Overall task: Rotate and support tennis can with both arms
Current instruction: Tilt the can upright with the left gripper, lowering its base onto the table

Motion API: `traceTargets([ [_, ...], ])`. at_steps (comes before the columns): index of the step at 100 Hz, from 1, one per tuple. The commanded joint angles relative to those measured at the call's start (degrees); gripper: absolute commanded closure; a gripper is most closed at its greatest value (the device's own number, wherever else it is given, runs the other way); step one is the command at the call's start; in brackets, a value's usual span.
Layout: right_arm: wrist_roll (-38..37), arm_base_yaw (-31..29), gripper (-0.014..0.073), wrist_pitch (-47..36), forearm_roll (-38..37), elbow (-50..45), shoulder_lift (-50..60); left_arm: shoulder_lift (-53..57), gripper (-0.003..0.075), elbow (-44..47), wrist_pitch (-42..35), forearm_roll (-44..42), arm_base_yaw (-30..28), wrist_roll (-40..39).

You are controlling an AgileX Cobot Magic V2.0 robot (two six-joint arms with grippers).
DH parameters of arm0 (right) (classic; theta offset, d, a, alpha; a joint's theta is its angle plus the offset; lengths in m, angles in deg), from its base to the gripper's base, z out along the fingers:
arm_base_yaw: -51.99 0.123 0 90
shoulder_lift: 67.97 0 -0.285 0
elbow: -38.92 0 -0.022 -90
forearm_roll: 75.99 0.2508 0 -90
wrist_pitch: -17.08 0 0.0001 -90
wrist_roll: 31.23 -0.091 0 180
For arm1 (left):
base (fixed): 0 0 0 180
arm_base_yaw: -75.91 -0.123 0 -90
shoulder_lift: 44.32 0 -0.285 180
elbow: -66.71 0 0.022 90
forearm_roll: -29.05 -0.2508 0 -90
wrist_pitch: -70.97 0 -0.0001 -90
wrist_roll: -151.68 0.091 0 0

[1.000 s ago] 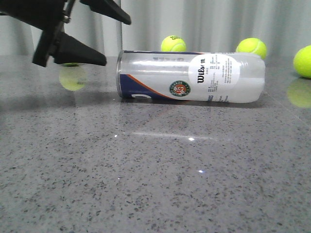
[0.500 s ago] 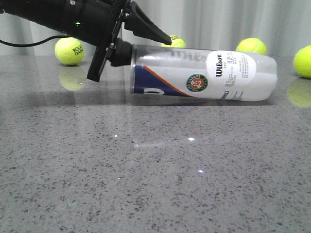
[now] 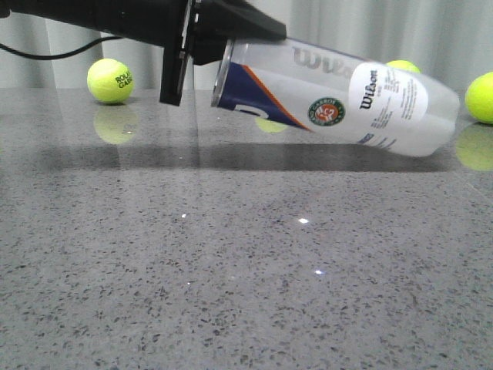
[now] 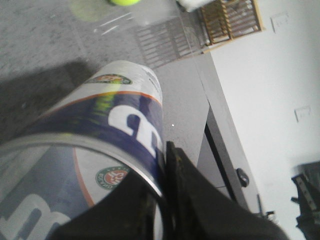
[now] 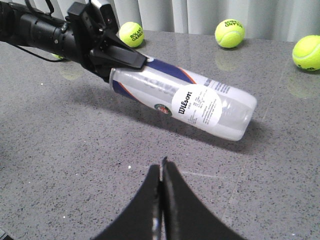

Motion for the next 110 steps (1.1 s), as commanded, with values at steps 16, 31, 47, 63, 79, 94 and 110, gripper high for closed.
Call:
traceTargets([
  [16,0.19,0.11,0.0655,-4.62,-0.32,1.41,-0.66,9.17,0.0739,-6.74,-0.77,-2.64,0.39,4.61],
  [31,0.19,0.11,0.0655,-4.62,-0.32,1.41,-0.66,15.64,0.0739,-11.23,-6.9,-22.09,1.63,4.61],
  [47,0.19,0.11,0.0655,-4.62,-0.32,1.41,-0.66,20.45,0.0739,-15.09,-7.75,-38.94,5.11,3.37],
  [63,0.19,0.11,0.0655,-4.62,-0.32,1.41,-0.66,21.52,0.0739,-17.59,-4.3,-54.26,9.59,-2.01],
  [79,0.19,0.11,0.0655,-4.62,-0.32,1.41,-0.66,21.52,0.0739,-19.2,-0.48,-70.3,13.66,-9.03],
  [94,0.19,0.11,0.0655,-4.62,-0.32,1.41,-0.66,21.52,0.0739,-19.29,1.52,-74.3,14.19,-12.67],
  [110,0.19,0.11,0.0655,-4.62,-0.32,1.41,-0.66,21.52,0.0738,-19.29,2.61,-74.3,14.19,-12.67],
])
